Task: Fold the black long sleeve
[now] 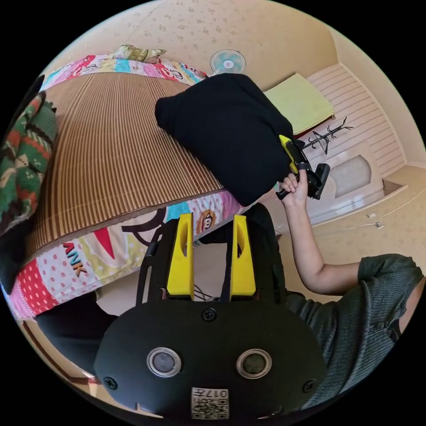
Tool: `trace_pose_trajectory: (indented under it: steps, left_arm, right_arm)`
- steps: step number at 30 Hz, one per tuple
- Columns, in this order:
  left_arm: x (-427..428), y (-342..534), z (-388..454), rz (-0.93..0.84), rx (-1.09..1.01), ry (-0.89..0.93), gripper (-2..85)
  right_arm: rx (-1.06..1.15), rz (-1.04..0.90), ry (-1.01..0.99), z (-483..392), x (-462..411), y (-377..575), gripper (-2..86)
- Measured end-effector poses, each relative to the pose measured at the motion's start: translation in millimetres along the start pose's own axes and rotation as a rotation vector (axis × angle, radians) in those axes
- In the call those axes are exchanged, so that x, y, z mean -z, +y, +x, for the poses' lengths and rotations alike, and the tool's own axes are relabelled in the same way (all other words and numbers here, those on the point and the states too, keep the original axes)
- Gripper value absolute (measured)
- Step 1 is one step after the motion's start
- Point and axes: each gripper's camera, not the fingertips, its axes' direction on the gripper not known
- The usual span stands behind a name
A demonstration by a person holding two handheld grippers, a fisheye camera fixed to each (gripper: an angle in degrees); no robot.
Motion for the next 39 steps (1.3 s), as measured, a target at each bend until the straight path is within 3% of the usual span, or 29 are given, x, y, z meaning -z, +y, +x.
trace_pose_trajectory:
  steps: [2, 6, 13, 15, 19, 25, 29, 32, 36, 39]
  left_arm:
    - [-25, 2, -5, -0.021, 0.002, 0.039, 13.4]
    - [-87, -16, -12, -0.068, -0.008, 0.154, 15.5]
    - [-212, -76, -23, -0.230, 0.088, 0.328, 19.5]
    - [-244, -84, -26, -0.250, 0.114, 0.432, 16.5]
    - [-267, -70, -31, -0.236, 0.161, 0.598, 11.8]
    - [-243, -13, 45, -0.358, -0.034, 0.714, 8.8]
    - [-196, 36, 108, -0.406, -0.236, 0.577, 8.4]
    - [-159, 63, 134, -0.458, -0.394, 0.370, 4.7]
    - [-101, 102, 129, -0.382, -0.406, 0.011, 8.5]
    - [-63, 110, 106, -0.335, -0.342, -0.011, 8.7]
  right_arm:
    - [-0.111, -0.056, 0.170, 42, 26, 15, 7.5]
    - [-0.296, -0.154, 0.231, 90, 58, 44, 10.9]
    - [-0.470, -0.162, -0.073, 117, 113, 76, 18.9]
    - [-0.506, -0.187, -0.127, 126, 115, 73, 20.4]
    - [-0.588, -0.291, -0.260, 151, 101, 63, 23.6]
    - [-0.682, -0.211, -0.598, 176, 88, 58, 23.1]
    - [-0.674, -0.148, -0.908, 175, 77, 73, 21.5]
    - [-0.486, -0.184, -0.879, 158, 94, 49, 20.8]
    - [-0.172, -0.182, -0.766, 140, 145, -30, 20.2]
    - [0.044, -0.092, -0.631, 131, 209, -116, 20.0]
